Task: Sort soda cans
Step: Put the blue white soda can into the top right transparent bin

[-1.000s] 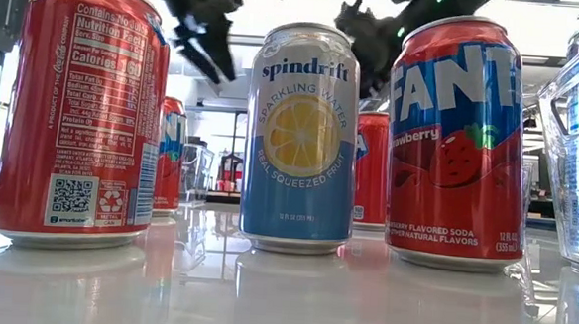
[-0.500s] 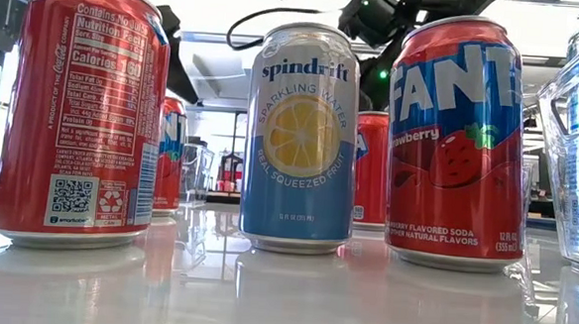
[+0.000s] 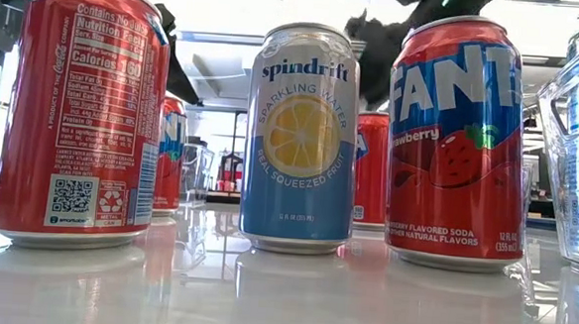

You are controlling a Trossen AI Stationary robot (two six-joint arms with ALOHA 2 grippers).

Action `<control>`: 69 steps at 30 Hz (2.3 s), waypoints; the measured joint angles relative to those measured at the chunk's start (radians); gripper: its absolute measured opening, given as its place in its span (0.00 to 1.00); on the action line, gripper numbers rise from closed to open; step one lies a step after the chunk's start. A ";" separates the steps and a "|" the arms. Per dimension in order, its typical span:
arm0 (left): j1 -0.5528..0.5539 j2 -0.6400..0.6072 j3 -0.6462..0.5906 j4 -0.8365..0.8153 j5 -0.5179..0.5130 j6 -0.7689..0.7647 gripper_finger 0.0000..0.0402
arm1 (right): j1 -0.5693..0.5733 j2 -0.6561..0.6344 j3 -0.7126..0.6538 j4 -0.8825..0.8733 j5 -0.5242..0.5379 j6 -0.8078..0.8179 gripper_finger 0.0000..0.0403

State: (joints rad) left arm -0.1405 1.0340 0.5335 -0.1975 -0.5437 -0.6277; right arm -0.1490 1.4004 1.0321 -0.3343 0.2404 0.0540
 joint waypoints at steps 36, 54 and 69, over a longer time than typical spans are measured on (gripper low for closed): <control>-0.010 0.000 0.000 0.076 -0.048 0.021 0.85 | -0.717 -0.310 -0.389 0.059 -0.012 0.022 0.69; -0.010 0.000 0.000 0.076 -0.047 0.011 0.85 | -0.717 -0.195 -0.376 0.177 0.004 0.012 0.86; -0.012 0.000 0.000 0.075 -0.039 -0.008 0.85 | -0.397 -0.448 -0.350 0.192 -0.170 -0.003 0.88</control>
State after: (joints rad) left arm -0.1524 1.0340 0.5339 -0.1226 -0.5831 -0.6357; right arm -0.5464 0.9526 0.6823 -0.1419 0.0706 0.0509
